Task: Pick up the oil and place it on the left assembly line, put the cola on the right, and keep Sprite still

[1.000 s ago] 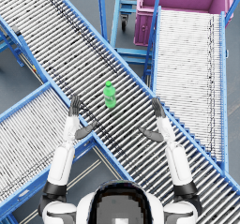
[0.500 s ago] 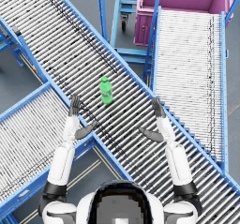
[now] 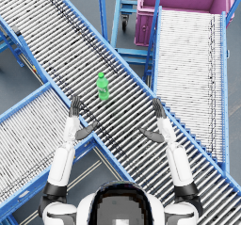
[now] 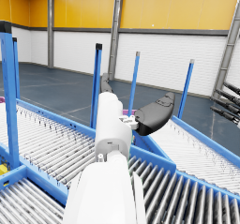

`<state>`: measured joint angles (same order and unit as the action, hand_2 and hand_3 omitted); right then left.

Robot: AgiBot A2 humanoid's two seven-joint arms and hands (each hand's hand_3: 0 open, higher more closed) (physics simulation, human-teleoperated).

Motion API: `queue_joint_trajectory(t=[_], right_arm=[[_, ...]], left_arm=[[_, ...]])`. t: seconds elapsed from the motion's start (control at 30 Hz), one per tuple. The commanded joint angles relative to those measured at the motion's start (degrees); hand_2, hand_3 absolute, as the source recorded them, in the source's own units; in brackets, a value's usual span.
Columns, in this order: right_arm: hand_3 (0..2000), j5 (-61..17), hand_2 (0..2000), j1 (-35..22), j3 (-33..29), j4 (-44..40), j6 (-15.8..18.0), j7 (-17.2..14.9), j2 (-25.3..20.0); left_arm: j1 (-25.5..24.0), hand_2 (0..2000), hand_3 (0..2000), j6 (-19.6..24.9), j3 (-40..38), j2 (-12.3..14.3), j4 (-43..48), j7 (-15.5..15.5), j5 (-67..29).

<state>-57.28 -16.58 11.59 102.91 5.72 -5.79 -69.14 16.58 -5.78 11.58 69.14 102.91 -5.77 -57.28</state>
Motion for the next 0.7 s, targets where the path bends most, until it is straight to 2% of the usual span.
queue_joint_trajectory(t=[0.03,0.7], right_arm=[[0,0.00,0,0.00,0.00,0.00,0.00,0.00,0.00],[0,0.00,0,0.00,0.00,0.00,0.00,0.00,0.00]], left_arm=[[0.00,0,0,0.00,0.00,0.00,0.00,0.00,0.00],[0.00,0,0,0.00,0.00,0.00,0.00,0.00,0.00]])
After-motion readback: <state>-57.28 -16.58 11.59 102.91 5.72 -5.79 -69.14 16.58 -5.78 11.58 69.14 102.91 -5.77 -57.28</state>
